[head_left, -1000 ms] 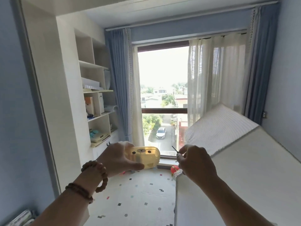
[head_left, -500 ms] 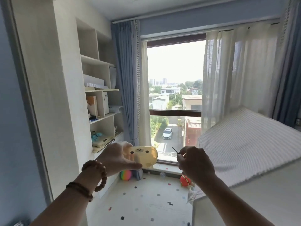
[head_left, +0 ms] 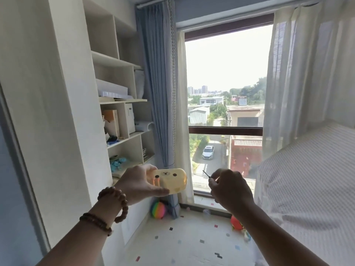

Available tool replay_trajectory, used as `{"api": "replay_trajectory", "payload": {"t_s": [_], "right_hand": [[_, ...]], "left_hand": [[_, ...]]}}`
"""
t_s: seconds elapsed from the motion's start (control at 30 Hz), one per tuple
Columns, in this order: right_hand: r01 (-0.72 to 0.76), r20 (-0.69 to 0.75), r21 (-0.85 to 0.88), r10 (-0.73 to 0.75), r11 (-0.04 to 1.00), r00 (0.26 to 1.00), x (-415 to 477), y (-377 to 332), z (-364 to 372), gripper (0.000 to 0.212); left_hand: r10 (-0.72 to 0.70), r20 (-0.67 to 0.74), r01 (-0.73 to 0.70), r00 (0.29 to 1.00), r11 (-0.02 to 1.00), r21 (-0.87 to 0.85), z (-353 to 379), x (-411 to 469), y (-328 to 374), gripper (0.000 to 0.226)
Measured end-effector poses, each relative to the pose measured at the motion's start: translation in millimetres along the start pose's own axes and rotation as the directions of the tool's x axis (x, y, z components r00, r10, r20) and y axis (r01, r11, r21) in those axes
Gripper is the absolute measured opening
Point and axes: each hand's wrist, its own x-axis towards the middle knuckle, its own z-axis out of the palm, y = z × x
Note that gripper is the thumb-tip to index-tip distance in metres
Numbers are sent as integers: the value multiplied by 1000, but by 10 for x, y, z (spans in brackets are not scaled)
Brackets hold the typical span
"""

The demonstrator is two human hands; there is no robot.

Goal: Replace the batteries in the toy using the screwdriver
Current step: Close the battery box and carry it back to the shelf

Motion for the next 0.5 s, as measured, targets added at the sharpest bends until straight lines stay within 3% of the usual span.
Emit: {"api": "replay_trajectory", "payload": {"t_s": [0.5], "right_hand": [[-98, -27, -48, 97, 994, 995, 2441, -302, 1673, 22]], "left_hand": [[48, 15, -49, 999, 998, 26, 83, 2886, -1568, 80]]}}
